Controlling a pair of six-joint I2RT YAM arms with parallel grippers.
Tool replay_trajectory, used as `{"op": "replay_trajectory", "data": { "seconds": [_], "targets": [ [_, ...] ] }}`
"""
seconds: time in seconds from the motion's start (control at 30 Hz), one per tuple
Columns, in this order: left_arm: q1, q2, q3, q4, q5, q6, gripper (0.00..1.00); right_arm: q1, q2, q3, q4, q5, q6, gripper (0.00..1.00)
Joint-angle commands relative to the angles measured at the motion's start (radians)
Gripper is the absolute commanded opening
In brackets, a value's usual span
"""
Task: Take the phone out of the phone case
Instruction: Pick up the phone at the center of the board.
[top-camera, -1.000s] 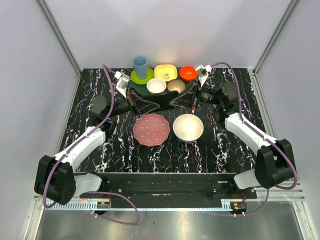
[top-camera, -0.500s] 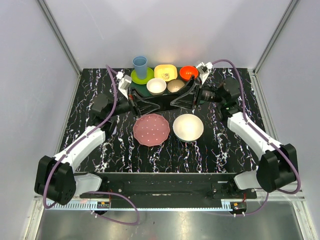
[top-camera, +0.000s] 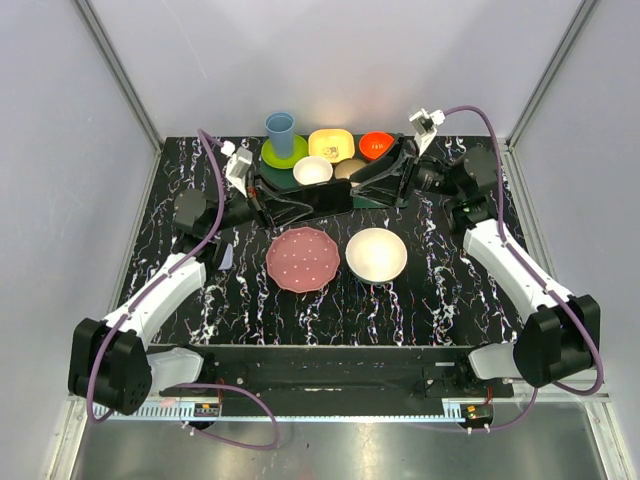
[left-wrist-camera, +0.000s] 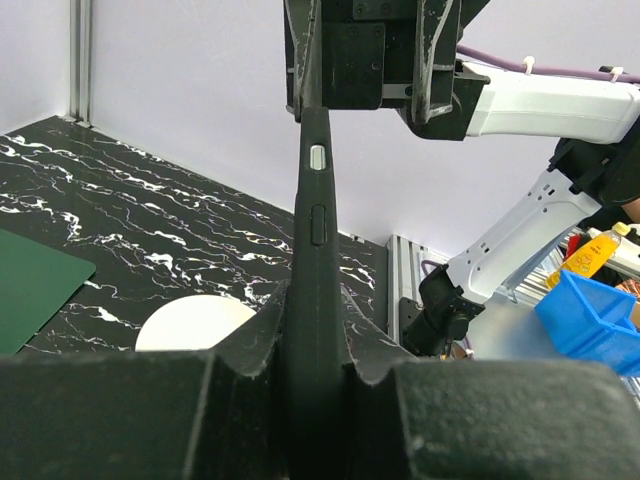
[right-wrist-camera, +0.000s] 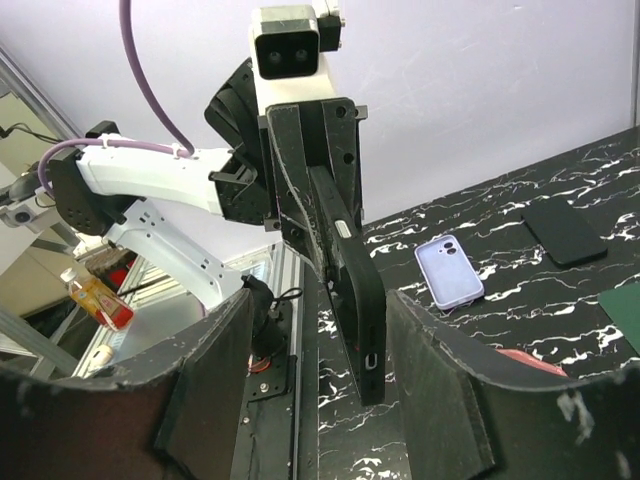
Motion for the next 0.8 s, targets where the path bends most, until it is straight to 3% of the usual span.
{"op": "replay_trajectory", "data": {
  "seconds": [0.0,0.13,0.77],
  "targets": [
    [0.007,-0.048,0.003,0.145,-0.025,-0.043,0.00,-0.018,-0.023,-0.004,0.187,0.021,0.125,0.62],
    [0.007,-0.049,-0.002,0.171,-0.017,-0.066,0.00,-0.019,-0.022,-0.033,0.303,0.032,0.203,0.61],
    [0.001,-0.022,-0.008,0.234,-0.014,-0.122,0.00,-0.019,0.030,-0.107,0.472,0.109,0.302,0.55]
  ]
}}
